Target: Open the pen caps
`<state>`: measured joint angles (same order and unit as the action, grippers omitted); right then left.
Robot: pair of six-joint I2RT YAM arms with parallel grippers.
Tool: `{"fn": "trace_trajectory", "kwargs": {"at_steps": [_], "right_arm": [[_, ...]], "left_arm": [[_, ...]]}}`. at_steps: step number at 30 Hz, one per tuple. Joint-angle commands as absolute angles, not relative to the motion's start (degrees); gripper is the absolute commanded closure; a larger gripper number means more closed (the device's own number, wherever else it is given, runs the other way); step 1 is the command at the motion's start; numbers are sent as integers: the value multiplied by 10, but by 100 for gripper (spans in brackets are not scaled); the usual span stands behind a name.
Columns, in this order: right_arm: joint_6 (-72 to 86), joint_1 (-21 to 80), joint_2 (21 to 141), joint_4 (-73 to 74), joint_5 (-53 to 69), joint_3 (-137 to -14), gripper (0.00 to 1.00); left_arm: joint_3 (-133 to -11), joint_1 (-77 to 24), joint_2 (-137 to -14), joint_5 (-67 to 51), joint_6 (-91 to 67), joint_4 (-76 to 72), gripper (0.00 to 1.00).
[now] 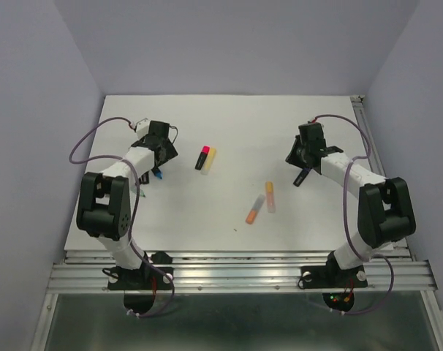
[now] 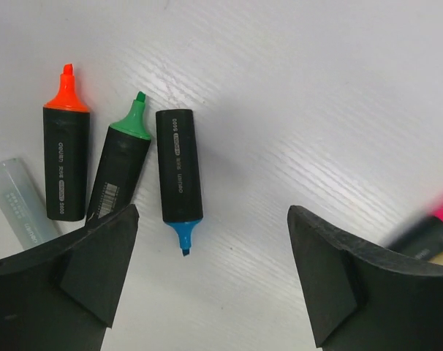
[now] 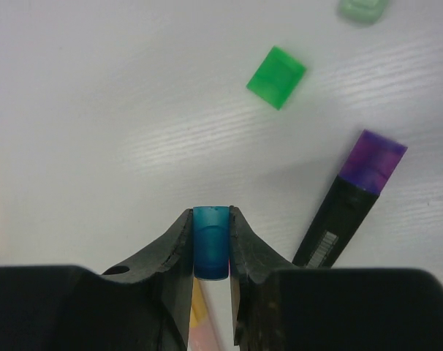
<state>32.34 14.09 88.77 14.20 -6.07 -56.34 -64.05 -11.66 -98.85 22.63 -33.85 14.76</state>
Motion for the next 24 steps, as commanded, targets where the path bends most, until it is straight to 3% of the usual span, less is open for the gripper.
{"fn": "trace_trajectory", "kwargs": {"at_steps": [1,5,11,24], "right_arm": [[310,126,956,172,-140,-653,99],[314,118,1007,193,-166,-689,98],[308,113,1051,207,-185,-719,89],[307,110,1071,240,-210,-738,77]], "left_arm": [[-600,-122,-880,173,-315,99,1],[-542,-133,-796,115,-294,41,1],[-497,-138,-727,54,-265,-16,1],[-499,-141,-774,-14,-242,-36,1]]}}
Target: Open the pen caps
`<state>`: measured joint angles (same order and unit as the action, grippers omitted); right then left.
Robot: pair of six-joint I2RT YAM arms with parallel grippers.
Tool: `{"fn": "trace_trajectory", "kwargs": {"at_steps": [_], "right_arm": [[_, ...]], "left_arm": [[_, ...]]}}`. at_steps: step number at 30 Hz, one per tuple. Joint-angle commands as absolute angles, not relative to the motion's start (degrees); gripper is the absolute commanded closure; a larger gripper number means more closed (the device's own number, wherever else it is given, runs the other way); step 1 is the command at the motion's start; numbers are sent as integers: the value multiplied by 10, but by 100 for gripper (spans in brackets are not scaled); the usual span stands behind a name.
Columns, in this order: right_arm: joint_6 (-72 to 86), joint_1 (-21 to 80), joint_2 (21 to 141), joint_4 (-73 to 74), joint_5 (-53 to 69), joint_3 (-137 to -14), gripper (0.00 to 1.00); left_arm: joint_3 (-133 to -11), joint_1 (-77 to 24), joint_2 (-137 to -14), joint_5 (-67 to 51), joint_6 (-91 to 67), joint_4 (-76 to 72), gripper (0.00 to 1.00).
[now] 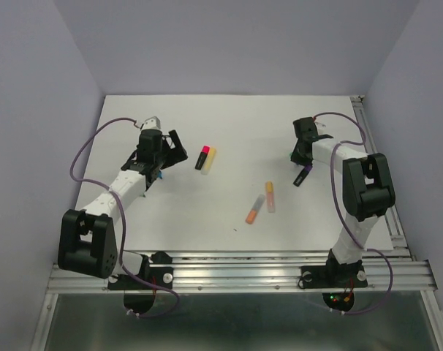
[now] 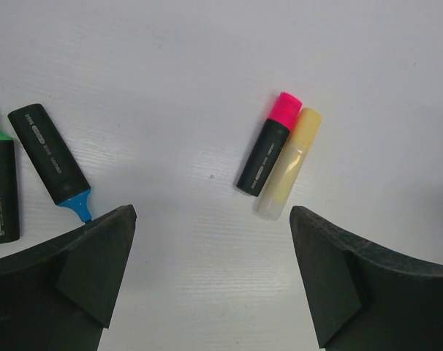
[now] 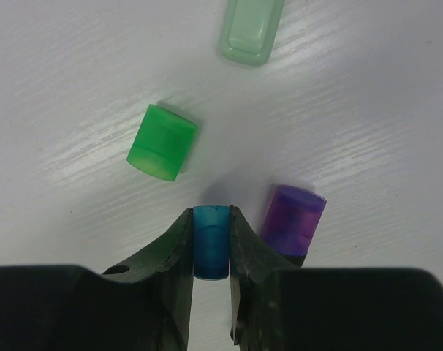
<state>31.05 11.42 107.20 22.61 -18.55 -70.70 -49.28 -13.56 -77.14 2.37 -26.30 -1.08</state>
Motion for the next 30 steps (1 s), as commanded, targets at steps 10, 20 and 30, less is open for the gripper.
{"fn": "trace_trajectory", "kwargs": {"at_steps": [10,20,30], "right_arm": [[313,110,1045,258,-192,-752,46],[321,110,917,271,-142,-712,0],[305,110,614,268,-83,-504,0]], "left_arm": [[-484,-150,-757,-40,-236,-53,1],[-482,-267,-734,-12,-264,-38,1],[-543,-466,-863,54,-309,-12,1]]}}
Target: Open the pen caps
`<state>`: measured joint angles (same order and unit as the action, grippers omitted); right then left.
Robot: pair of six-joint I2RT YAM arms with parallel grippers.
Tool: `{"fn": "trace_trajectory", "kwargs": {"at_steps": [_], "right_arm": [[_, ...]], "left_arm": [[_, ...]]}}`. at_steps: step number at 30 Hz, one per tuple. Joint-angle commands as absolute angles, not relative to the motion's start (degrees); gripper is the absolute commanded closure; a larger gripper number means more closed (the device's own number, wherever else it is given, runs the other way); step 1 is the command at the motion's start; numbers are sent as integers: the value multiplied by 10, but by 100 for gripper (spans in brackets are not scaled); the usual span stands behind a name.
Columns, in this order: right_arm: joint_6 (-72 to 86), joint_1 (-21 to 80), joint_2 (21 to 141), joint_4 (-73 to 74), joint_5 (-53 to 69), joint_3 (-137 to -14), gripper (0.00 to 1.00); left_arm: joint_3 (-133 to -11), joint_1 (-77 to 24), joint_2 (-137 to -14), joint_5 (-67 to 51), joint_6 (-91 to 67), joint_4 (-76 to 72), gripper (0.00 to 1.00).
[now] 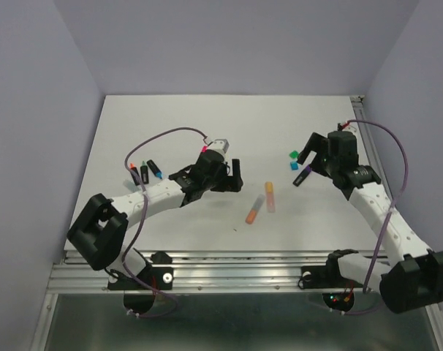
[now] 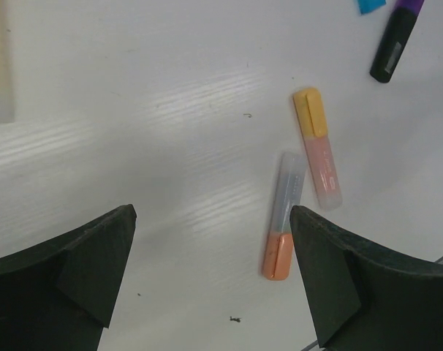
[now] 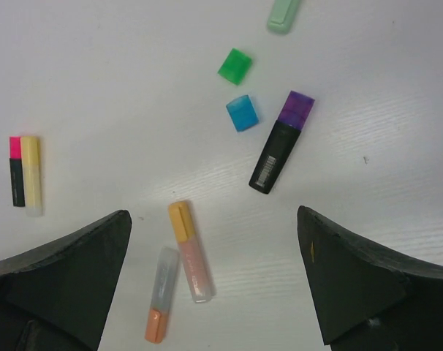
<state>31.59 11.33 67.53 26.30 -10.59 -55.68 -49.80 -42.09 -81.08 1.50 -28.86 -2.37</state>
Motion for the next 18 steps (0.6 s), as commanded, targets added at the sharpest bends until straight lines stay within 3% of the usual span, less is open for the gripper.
{"fn": "trace_trajectory", "kwargs": {"at_steps": [1,5,12,18], "right_arm": [[303,110,592,270,-83,-491,0],[298,111,513,278,-90,-436,0],[298,111,504,269,-90,-432,0],[306,110,519,264,-93,-423,0]], "left_arm": [[-556,-477,-880,58,-312,-4,1],[-652,-527,-969,110,-329,55,1],[-715,-567,-1049,101,-324,74,1],[-728,-574,-1083,105,-328,95,10]]}}
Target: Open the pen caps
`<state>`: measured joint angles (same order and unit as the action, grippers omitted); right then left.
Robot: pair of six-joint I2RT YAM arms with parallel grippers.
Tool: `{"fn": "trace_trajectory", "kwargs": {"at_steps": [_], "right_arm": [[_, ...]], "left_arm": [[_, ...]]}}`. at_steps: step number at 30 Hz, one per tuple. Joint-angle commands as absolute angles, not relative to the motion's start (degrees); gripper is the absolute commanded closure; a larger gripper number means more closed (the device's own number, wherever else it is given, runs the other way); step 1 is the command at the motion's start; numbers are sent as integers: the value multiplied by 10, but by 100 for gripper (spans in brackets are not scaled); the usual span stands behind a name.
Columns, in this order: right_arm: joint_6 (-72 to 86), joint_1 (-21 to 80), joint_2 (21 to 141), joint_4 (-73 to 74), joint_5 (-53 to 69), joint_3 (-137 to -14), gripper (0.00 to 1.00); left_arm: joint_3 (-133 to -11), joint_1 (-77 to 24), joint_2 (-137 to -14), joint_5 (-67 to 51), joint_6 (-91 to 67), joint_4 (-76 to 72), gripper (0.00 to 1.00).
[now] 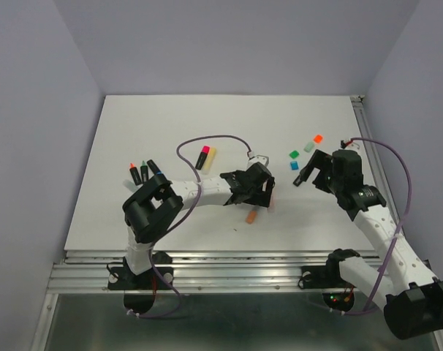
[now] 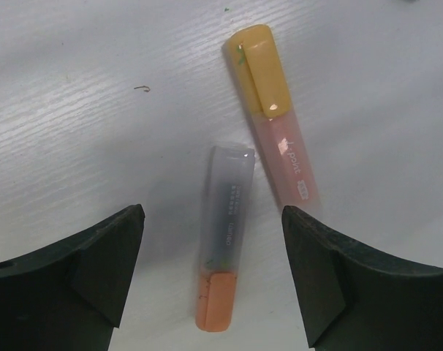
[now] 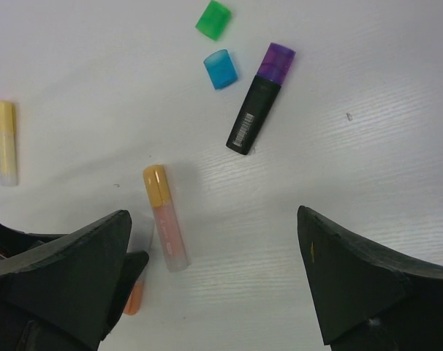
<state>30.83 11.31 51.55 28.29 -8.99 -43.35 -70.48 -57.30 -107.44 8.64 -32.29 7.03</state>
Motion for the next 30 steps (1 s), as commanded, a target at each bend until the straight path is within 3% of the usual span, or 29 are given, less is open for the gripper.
{"fn": "trace_trajectory", "kwargs": {"at_steps": [1,8,21,27,30], "right_arm": [[306,111,519,262,-93,-419,0],[310,111,515,260,-85,-420,0],[311,111,510,252,-69,-416,0],[314,110,512,250,-66,-414,0],[314,111,511,247,-66,-413,0]], "left_arm": [[-728,-573,-1085,105,-328,96,14],[-756,-589,-1116,114,-323,122,16],[-789,-610,-1161,188,-336,203,35],[-813,-623,-1195,219,-340,239,36],[-815,-622,-1204,228,-348,247,42]]}}
